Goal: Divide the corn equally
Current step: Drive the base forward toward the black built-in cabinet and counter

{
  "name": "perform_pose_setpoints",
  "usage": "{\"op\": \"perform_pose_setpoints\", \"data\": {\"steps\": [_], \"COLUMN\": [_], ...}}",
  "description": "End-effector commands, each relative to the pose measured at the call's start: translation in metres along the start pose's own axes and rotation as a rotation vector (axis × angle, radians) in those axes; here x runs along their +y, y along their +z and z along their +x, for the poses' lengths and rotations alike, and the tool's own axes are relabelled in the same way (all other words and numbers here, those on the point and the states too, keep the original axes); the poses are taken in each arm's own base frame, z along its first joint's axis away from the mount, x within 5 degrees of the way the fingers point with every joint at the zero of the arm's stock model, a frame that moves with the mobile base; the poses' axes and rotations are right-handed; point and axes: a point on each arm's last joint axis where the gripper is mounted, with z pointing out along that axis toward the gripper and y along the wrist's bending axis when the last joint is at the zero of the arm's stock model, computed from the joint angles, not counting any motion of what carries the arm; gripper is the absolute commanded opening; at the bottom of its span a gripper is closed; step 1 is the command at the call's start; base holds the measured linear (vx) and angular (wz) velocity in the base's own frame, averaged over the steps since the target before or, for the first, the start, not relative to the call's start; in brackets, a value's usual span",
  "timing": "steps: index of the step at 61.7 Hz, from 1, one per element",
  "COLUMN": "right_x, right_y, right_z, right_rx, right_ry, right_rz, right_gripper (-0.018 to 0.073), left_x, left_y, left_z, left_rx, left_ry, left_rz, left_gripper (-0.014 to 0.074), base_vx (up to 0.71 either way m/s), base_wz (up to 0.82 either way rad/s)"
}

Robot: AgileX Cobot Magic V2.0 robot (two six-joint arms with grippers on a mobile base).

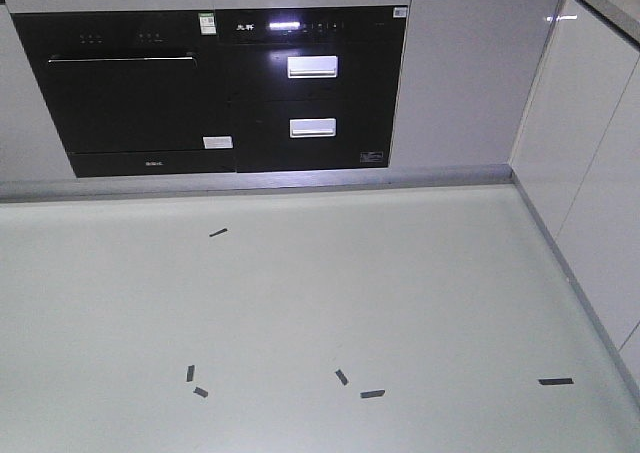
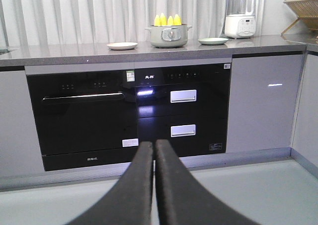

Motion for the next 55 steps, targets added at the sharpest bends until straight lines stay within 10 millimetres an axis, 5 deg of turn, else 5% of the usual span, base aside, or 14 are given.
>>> {"op": "perform_pose_setpoints", "data": {"steps": [1, 55], "right_x": [0.0011, 0.0011], "right_y": [0.0002, 0.0002], "right_z": [-0.0047, -0.0047], "right_rx": [-0.069, -0.069], "right_ry": [-0.007, -0.007], "right_rz": [-0.011, -0.011], "right_gripper": [-0.0006, -0.0006], "left_x": [0.0003, 0.0003], "left_y": [-0.0008, -0.0008], "left_z": [-0.002, -0.002], "left_rx": [-0.07, -0.07], "left_ry": [-0.009, -0.009], "left_rz": [0.001, 0.001], "left_gripper": [-0.0006, -0.0006], "base_vx": [0.0, 0.0], "base_wz": [0.0, 0.0]}}
